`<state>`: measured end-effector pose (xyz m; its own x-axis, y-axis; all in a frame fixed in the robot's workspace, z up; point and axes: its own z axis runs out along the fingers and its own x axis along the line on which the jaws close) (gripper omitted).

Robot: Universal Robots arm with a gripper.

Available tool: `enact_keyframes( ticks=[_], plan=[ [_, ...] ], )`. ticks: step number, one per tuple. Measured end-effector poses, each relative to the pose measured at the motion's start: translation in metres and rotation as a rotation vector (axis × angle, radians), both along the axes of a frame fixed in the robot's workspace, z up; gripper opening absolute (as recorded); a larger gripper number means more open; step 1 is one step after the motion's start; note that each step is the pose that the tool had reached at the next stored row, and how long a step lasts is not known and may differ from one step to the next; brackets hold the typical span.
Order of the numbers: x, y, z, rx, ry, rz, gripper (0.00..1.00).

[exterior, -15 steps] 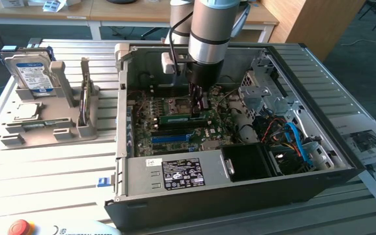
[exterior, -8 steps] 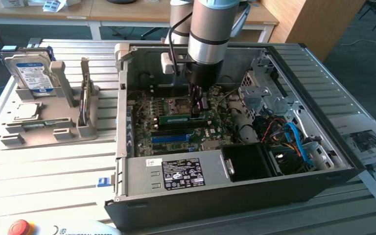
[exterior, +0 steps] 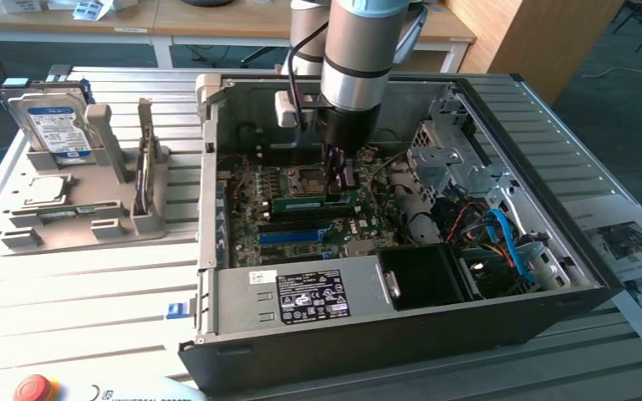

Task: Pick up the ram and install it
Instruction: 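Insert the ram into the slot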

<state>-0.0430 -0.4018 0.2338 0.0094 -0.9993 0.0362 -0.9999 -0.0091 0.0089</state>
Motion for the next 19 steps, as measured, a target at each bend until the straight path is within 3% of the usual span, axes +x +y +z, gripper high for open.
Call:
enact_keyframes(
  ticks=[19],
  plan=[
    [0.0011,-0.0017,0.0,0.0,0.0,-0.001,0.12]
  ],
)
